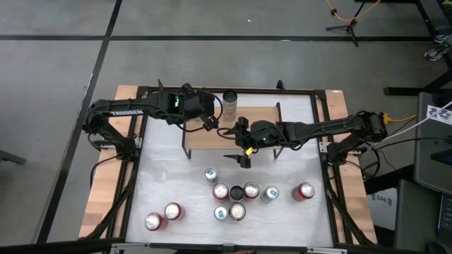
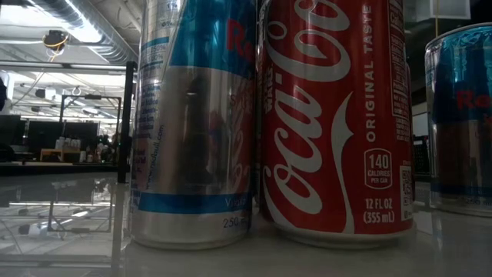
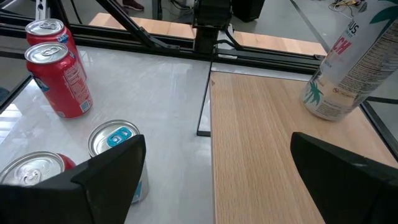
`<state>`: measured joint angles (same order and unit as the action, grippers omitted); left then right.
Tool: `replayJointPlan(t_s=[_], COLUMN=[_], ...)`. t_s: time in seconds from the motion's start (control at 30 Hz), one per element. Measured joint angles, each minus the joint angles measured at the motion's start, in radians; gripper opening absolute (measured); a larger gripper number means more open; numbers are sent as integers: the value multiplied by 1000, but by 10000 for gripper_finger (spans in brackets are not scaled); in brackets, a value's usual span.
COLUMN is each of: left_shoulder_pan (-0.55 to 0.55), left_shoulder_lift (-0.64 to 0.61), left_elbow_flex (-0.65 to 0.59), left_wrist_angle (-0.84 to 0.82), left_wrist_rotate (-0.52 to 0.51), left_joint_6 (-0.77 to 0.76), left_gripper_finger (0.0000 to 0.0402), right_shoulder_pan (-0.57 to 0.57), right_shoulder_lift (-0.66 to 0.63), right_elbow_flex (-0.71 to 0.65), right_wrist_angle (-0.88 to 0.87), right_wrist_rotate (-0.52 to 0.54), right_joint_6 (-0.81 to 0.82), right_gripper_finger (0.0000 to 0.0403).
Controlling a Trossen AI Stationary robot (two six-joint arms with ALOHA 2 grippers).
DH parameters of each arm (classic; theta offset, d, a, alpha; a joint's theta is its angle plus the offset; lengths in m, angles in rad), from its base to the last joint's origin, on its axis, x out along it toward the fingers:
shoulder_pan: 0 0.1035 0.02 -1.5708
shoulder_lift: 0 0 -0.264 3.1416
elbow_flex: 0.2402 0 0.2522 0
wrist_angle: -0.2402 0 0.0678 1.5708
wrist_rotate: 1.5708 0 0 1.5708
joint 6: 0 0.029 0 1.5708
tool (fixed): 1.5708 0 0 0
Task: Place canned beverage on shelf
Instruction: Put the left white soda can on the shelf
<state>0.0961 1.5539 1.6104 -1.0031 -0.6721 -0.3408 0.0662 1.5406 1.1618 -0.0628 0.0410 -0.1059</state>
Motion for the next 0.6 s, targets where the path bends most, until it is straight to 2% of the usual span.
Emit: replayJointPlan(t_s=[0.6], left_shoulder_pan=[31], left_shoulder_lift=[0], left_elbow_flex=[0], left_wrist_angle=[6], left_wrist_rotate=[20], left_joint_6=[0], left_gripper_finger=[0], right_shoulder_pan=[0], right_shoulder_lift=[0], right_elbow_flex=[0], right_wrist_angle=[0], right_wrist_rotate=[0], right_joint_6=[0], right_gripper_finger=[392])
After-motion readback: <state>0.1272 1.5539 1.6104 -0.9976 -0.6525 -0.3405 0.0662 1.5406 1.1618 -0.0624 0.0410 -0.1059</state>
